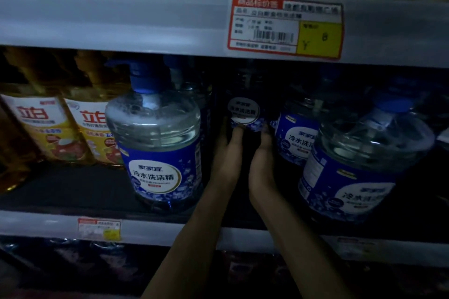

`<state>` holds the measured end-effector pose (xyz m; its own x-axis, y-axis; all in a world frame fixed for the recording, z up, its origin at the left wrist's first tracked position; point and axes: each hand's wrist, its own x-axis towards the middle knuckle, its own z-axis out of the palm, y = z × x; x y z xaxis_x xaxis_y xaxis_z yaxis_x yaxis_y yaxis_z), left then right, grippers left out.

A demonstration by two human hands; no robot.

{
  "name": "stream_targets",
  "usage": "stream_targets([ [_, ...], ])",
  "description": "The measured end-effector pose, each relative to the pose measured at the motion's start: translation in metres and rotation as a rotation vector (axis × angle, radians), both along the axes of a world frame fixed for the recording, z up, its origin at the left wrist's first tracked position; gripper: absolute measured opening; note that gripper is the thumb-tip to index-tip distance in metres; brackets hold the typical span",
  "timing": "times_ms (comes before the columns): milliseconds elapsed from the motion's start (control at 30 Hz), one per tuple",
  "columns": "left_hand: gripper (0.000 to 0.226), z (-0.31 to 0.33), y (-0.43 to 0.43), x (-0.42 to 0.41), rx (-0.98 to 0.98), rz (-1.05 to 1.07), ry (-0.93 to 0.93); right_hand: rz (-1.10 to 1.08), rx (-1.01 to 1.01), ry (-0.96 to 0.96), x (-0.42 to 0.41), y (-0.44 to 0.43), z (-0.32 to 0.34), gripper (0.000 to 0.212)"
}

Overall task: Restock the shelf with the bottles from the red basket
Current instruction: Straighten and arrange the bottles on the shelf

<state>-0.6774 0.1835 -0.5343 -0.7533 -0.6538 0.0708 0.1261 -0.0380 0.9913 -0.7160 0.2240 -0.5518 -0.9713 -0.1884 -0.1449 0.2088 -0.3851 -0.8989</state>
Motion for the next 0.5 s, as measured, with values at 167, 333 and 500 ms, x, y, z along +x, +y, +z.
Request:
stream_targets([
  [167,0.067,0.001,0.003,0.0,-0.04,-0.004,-0.024,0.021,-0.006,-0.031,-0.001,-0.005,0.002,0.059],
  [333,0.057,-0.001,0.003,0.0,-0.067,0.007,-0.043,0.061,0.041,-0.039,0.0,-0.011,0.008,0.093],
  [500,0.051,0.001,0.002,0.001,-0.032,0.036,-0.013,0.137,0.162,0.045,0.005,-0.001,0.015,0.066],
])
